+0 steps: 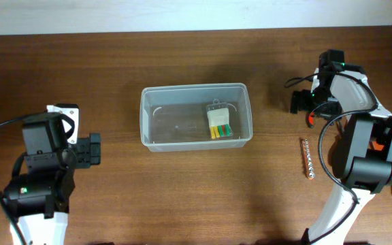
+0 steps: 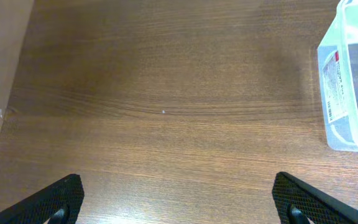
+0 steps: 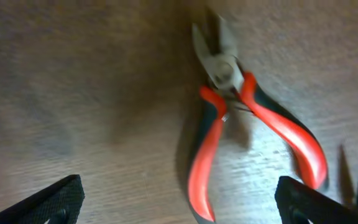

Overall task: Pack container
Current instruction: 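Lower the right gripper onto the red-handled pliers to grasp them, then lift the red-handled pliers and carry them left over the container, then lower the pliers into the container and open the right gripper, then raise the right gripper and move it right toward the orange socket strip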

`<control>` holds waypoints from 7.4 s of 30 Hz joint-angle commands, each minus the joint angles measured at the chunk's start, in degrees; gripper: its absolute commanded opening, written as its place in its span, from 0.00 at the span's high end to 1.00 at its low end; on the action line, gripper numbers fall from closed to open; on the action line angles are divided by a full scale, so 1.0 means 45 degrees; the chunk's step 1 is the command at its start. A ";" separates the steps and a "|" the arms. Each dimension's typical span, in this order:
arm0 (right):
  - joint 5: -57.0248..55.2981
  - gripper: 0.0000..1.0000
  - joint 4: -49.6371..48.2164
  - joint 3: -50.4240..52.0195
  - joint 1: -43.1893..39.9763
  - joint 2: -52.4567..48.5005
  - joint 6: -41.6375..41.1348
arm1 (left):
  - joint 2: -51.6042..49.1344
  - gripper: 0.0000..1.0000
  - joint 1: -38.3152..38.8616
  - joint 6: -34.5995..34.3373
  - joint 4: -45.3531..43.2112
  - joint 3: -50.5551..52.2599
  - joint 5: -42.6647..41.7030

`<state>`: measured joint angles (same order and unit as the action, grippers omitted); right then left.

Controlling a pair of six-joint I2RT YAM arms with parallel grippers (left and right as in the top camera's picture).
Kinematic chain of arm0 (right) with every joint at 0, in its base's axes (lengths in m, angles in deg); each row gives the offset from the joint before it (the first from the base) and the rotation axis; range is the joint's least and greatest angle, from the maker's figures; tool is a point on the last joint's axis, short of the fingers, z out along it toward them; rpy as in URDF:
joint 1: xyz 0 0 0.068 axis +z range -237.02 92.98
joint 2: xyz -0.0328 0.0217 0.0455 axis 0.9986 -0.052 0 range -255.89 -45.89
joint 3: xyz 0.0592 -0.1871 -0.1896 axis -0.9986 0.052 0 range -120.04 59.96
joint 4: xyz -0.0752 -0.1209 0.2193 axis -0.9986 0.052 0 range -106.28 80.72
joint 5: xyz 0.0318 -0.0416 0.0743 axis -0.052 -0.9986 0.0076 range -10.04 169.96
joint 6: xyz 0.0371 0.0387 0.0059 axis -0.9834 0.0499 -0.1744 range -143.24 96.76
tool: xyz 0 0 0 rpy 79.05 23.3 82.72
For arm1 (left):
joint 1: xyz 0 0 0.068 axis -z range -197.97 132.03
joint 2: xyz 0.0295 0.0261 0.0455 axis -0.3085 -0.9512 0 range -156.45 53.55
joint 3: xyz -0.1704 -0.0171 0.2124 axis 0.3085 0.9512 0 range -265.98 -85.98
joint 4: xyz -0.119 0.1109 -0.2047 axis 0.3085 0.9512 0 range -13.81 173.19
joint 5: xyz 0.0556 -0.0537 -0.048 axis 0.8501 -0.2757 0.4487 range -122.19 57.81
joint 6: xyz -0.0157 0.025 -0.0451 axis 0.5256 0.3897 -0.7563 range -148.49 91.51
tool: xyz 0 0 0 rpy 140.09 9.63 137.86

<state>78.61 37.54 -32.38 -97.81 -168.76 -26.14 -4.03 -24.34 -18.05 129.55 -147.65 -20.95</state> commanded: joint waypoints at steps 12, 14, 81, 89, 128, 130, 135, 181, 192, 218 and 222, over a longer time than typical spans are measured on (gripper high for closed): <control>0.0393 0.01 -0.0282 0.0117 0.0073 -0.0398 0.0180 | -0.0296 0.01 -0.0063 -0.0155 -0.0039 -0.0223 0.0131; 0.0393 0.01 -0.0253 0.0117 0.0073 -0.0520 0.0180 | -0.0296 0.01 -0.0063 -0.0155 -0.0034 -0.0223 0.0131; -0.0515 0.93 0.0777 -0.1773 0.0063 -0.0656 -0.0452 | -0.0296 0.01 -0.0063 -0.0146 -0.0078 -0.0223 0.0136; -0.0471 0.93 0.2365 -0.4269 0.0228 -0.0636 -0.0452 | -0.0296 0.01 -0.0063 -0.0146 -0.0083 -0.0223 0.0136; -0.0427 0.90 0.8179 -1.1035 0.8859 -0.0714 -0.6193 | -0.0296 0.01 -0.0063 -0.0112 -0.0087 -0.0223 0.0131; -0.0423 0.90 0.7912 -1.0894 0.9194 -0.0738 -0.6679 | -0.0296 0.01 -0.0063 -0.0112 -0.0087 -0.0223 0.0131; -0.0423 0.88 0.7145 -1.0297 0.9821 -0.0831 -0.7815 | -0.0296 0.01 -0.0063 -0.0112 -0.0087 -0.0223 0.0131; 0.0573 0.84 0.3152 -0.5829 1.0384 -0.2195 -0.8490 | -0.0296 0.01 -0.0063 -0.0112 -0.0029 -0.0223 0.0136; 0.0573 0.81 0.4541 -0.8068 0.8903 -0.1661 -0.7582 | -0.0296 0.01 -0.0063 -0.0112 -0.0034 -0.0223 0.0136; -0.0476 0.01 0.9670 -1.5912 0.2492 0.1161 -0.1224 | -0.0296 0.01 -0.0063 -0.0112 -0.0029 -0.0223 0.0136; -0.0714 0.01 0.9670 -1.5242 0.1559 0.1676 -0.0675 | -0.0296 0.01 -0.0063 -0.0112 -0.0029 -0.0223 0.0131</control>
<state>76.91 80.69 -102.63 -88.12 -164.10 -33.27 -5.19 -24.34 -18.05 129.40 -147.67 -20.93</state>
